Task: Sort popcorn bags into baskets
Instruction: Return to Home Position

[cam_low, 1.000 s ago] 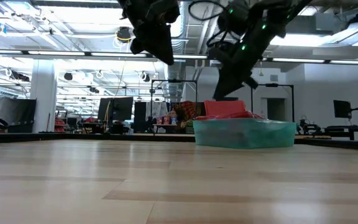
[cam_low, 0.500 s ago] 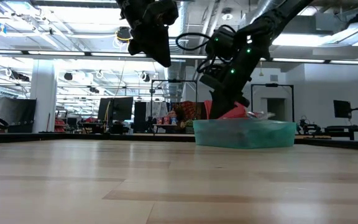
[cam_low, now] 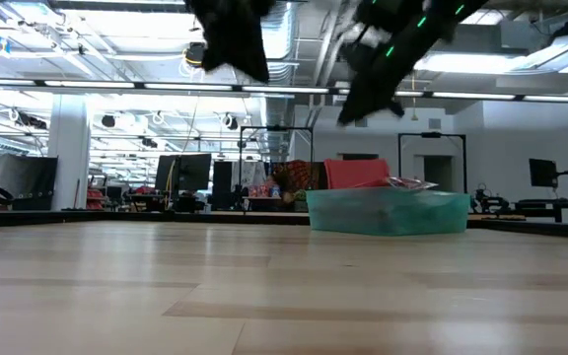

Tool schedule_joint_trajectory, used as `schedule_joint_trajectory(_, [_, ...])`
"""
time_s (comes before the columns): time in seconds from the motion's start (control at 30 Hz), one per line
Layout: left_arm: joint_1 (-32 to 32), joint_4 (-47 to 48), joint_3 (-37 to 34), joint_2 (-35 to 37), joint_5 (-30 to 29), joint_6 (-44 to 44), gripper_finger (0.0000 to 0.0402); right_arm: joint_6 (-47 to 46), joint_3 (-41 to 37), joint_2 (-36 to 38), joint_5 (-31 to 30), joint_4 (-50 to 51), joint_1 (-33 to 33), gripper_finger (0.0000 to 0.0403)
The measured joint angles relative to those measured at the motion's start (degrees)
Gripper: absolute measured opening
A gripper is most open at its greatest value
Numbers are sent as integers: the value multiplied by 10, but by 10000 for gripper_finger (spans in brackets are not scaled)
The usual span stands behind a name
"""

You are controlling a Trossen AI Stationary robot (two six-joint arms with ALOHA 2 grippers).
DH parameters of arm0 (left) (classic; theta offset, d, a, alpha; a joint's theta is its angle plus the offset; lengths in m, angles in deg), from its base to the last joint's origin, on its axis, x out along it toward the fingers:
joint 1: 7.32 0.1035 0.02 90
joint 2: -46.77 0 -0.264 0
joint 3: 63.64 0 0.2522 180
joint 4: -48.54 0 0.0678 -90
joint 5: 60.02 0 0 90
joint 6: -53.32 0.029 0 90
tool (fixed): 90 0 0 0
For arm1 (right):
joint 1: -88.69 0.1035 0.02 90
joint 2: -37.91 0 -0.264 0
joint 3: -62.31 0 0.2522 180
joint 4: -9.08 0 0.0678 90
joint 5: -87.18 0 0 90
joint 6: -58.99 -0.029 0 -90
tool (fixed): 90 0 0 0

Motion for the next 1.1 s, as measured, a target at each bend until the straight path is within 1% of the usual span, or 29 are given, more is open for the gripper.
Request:
schedule_joint_trajectory(0.07, [0, -18, 0, 41, 0, 30, 0, 36, 1, 59, 32, 6, 0, 48])
schedule_joint_trajectory(0.13, [1, -53, -15, 87, -9, 70, 0, 82, 1, 123, 55, 34, 6, 49])
schedule_joint_trajectory(0.2, [8, -112, -60, 147, -9, 95, 0, 110, -2, 182, 62, 48, 18, 48])
schedule_joint_trajectory(0.23, [13, -151, -92, 176, 2, 100, 0, 113, -12, 213, 64, 47, 24, 48])
schedule_joint_trajectory(0.27, [20, -197, -131, 208, 26, 100, 0, 113, -25, 243, 66, 35, 31, 48])
schedule_joint_trajectory(0.37, [43, -314, -264, 297, 117, 72, 0, 111, -91, 333, 68, -41, 53, 47])
schedule_joint_trajectory(0.4, [47, -353, -307, 323, 136, 52, 0, 102, -120, 364, 66, -69, 60, 47])
schedule_joint_trajectory(0.5, [50, -429, -417, 378, 144, -16, 0, 63, -205, 443, 66, -125, 71, 47])
schedule_joint_trajectory(0.57, [50, -464, -471, 405, 139, -38, 0, 36, -256, 496, 58, -135, 74, 47])
schedule_joint_trajectory(0.63, [50, -490, -510, 423, 129, -49, 0, 14, -300, 547, 39, -139, 78, 47])
schedule_joint_trajectory(0.7, [50, -489, -541, 440, 122, -55, 0, -6, -342, 596, 24, -137, 81, 47])
schedule_joint_trajectory(0.8, [50, -501, -570, 449, 119, -71, 0, -36, -396, 668, 19, -136, 80, 47])
schedule_joint_trajectory(1.0, [50, -505, -606, 444, 126, -90, 0, -94, -489, 788, 17, -122, 80, 47])
schedule_joint_trajectory(1.07, [50, -506, -617, 443, 126, -94, 0, -112, -519, 812, 17, -122, 80, 47])
schedule_joint_trajectory(1.1, [50, -513, -624, 443, 126, -94, 0, -120, -529, 810, 17, -129, 80, 47])
